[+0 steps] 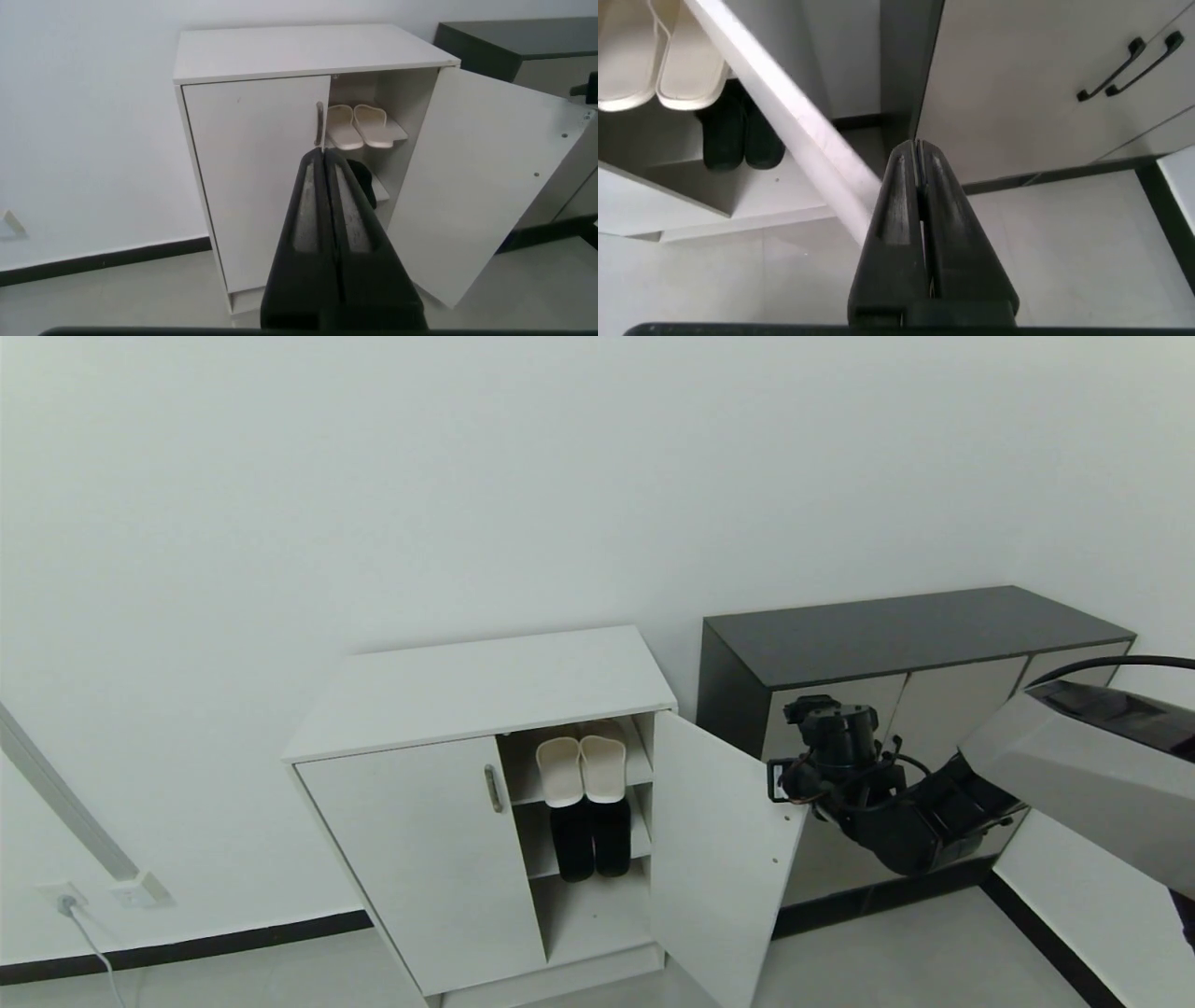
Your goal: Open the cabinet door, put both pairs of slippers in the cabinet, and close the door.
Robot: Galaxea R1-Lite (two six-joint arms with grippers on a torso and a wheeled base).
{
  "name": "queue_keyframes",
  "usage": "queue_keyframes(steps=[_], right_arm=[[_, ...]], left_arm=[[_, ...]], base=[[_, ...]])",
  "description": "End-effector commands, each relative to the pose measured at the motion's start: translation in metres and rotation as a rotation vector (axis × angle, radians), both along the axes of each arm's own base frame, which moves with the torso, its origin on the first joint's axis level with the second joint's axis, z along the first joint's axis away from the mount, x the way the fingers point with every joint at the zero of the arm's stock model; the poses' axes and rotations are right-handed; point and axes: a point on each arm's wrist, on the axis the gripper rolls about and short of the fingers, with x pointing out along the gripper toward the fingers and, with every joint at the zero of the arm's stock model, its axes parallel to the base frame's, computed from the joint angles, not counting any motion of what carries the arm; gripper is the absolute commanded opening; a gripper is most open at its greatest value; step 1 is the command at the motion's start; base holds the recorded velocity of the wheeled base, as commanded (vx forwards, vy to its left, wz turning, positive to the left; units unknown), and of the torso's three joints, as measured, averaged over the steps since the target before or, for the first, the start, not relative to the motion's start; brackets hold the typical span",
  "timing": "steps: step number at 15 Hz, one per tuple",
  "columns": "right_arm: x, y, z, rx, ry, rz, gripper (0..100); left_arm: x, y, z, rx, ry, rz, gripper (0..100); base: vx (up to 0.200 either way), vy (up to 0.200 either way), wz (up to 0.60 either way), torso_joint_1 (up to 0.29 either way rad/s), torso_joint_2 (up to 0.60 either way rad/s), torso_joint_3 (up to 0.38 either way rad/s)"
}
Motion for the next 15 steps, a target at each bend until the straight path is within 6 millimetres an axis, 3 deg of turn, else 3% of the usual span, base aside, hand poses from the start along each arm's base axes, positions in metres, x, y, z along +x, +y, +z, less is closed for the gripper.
queue_keyframes(steps=[1,11,15], right_arm=[[0.000,0.000,-0.001,0.001,0.003,0.000,0],[-0.004,0.003,-0.004,-0.012,0.028,0.010,0],[-0.015,0.013,-0.002,-0.015,0.034,0.042,0]], left_arm=[[0.000,0.000,0.000,-0.001,0.003,0.001,0],[0.000,0.000,0.000,0.001,0.001,0.001,0],[0.000,0.000,0.000,-0.001,0.001,0.001,0]], base=[[0.000,0.000,0.00,0.000,0.00,0.000],[0.000,0.000,0.00,0.000,0.00,0.000],[0.000,0.000,0.00,0.000,0.00,0.000]])
